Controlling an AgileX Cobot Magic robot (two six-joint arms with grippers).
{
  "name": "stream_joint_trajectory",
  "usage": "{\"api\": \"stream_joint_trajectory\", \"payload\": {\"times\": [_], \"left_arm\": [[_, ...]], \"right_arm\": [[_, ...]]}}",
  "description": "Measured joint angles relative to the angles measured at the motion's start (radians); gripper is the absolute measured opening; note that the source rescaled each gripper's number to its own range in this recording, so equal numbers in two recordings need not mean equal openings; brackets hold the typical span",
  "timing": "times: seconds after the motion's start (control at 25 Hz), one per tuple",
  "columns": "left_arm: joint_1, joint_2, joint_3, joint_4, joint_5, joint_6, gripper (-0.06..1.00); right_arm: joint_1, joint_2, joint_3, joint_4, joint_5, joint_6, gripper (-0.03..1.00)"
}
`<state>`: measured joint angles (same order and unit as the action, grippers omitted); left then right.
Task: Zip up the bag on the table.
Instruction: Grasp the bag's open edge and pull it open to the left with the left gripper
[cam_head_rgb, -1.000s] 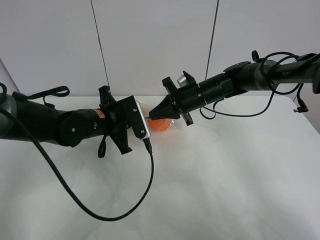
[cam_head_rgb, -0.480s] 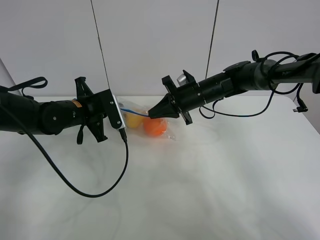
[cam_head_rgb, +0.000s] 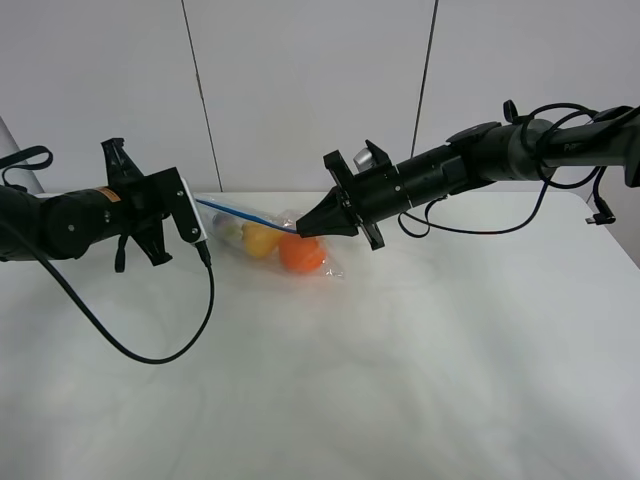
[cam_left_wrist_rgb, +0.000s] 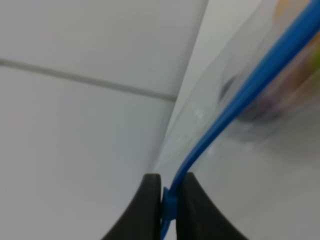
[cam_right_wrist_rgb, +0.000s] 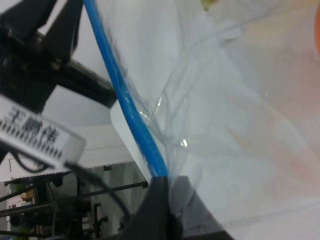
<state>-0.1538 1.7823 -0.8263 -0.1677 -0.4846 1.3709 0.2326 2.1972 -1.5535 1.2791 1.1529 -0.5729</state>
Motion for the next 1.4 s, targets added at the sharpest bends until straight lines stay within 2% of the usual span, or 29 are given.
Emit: {"api": "stream_joint_trajectory", "payload": {"times": [0.28, 1.0, 1.12, 1.2, 1.24, 1.4], "left_arm": [[0.082, 0.0, 0.0, 0.058, -0.014, 0.002, 0.0], [0.132, 0.0, 0.0, 0.105, -0.031, 0.001, 0.0], [0.133, 0.0, 0.0, 0.117, -0.053, -0.025, 0.04], [0.139, 0.0, 0.0, 0.114, -0.078, -0.09, 0.14], [0.142, 0.0, 0.0, 0.109, -0.087, -0.122, 0.23], [0.143, 0.0, 0.0, 0.106, -0.096, -0.237, 0.69]], "right_arm": [[0.0, 0.0, 0.0, -0.007, 0.005, 0.0, 0.0], [0.001, 0.0, 0.0, -0.006, 0.007, 0.0, 0.0], [0.001, 0.0, 0.0, -0.008, 0.007, 0.0, 0.0], [0.001, 0.0, 0.0, -0.022, 0.012, 0.0, 0.0], [0.001, 0.0, 0.0, -0.026, 0.012, 0.0, 0.0], [0.001, 0.0, 0.0, -0.029, 0.016, 0.0, 0.0]]}}
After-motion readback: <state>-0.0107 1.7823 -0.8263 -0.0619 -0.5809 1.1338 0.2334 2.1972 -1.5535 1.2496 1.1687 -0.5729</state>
